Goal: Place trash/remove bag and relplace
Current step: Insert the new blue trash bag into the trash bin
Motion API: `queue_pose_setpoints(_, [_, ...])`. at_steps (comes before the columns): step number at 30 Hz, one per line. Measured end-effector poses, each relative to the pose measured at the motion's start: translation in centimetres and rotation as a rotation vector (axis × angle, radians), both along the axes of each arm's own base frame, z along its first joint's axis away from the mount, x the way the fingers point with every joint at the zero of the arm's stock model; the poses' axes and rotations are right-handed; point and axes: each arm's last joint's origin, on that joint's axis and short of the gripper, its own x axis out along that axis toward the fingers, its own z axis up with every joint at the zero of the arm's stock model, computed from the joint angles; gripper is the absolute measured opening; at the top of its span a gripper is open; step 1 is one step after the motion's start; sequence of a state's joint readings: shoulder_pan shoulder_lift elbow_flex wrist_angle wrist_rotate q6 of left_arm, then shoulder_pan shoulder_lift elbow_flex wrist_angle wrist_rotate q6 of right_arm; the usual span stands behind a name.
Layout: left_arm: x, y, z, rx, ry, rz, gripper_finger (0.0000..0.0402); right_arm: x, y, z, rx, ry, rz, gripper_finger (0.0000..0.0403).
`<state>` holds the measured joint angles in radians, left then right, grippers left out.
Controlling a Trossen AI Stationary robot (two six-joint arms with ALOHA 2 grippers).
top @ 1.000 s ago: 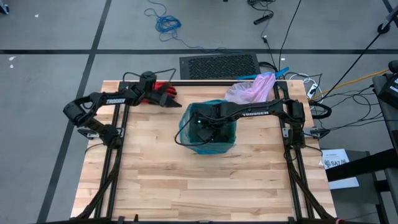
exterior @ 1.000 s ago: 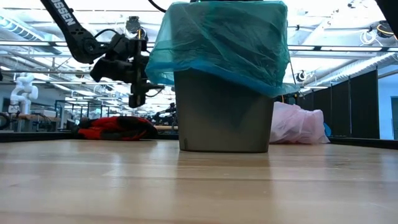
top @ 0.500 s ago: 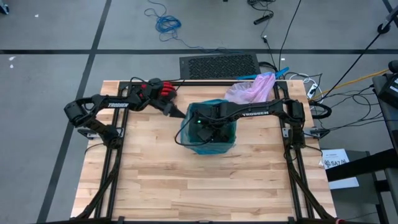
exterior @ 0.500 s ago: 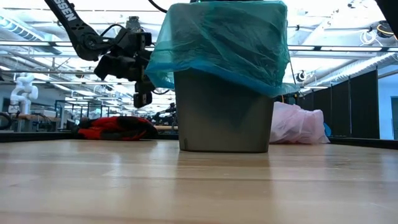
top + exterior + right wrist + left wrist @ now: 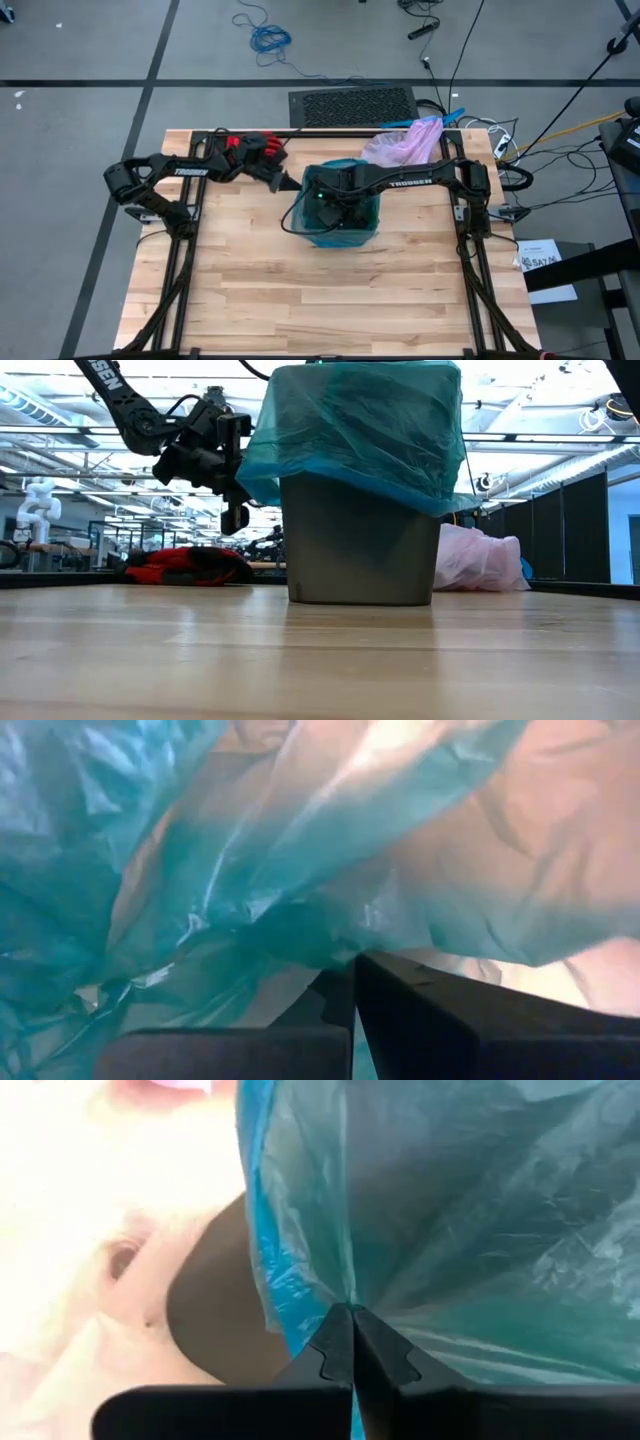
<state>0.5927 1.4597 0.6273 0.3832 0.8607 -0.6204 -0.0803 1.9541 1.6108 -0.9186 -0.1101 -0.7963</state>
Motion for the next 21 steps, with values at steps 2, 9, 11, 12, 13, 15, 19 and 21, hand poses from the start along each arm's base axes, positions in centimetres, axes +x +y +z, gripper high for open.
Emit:
queue_pose_setpoints(2, [-0.1, 0.1, 0.0, 0.006, 0.003, 0.013, 0.0002, 0.0, 0.0, 0.0, 0.000, 0.000, 0.000, 0.0000])
queue_pose_setpoints(9, [-0.6, 0.4, -0.9, 0.023, 0.081, 0.043, 0.0001, 0.2, -0.2, -0.5, -0.008, 0.000, 0.021, 0.0000])
queue_pose_setpoints(11, [-0.8, 0.3, -1.1, 0.022, 0.109, 0.044, 0.0001, 0.4, -0.4, -1.2, -0.010, 0.017, 0.026, 0.0000])
queue_pose_setpoints(12, [-0.8, 0.3, -1.2, 0.019, 0.118, 0.046, 0.0001, 0.5, -0.6, -1.4, -0.010, 0.021, 0.022, 0.0000])
queue_pose_setpoints(13, [-0.8, 0.3, -1.2, 0.018, 0.123, 0.050, 0.0001, 0.5, -0.8, -1.7, -0.009, 0.034, 0.020, 0.0000])
queue_pose_setpoints(15, [-0.8, 0.3, -1.2, 0.024, 0.126, 0.058, 0.0001, 0.6, -1.0, -2.2, -0.008, 0.049, 0.015, 0.0000])
queue_pose_setpoints(19, [-0.8, 0.3, -1.3, 0.029, 0.132, 0.070, 0.0000, 0.7, -1.2, -3.2, -0.007, 0.084, 0.012, 0.0000])
queue_pose_setpoints(21, [-0.8, 0.3, -1.3, 0.030, 0.133, 0.073, 0.0000, 0.8, -1.3, -3.5, -0.009, 0.098, 0.020, 0.0000])
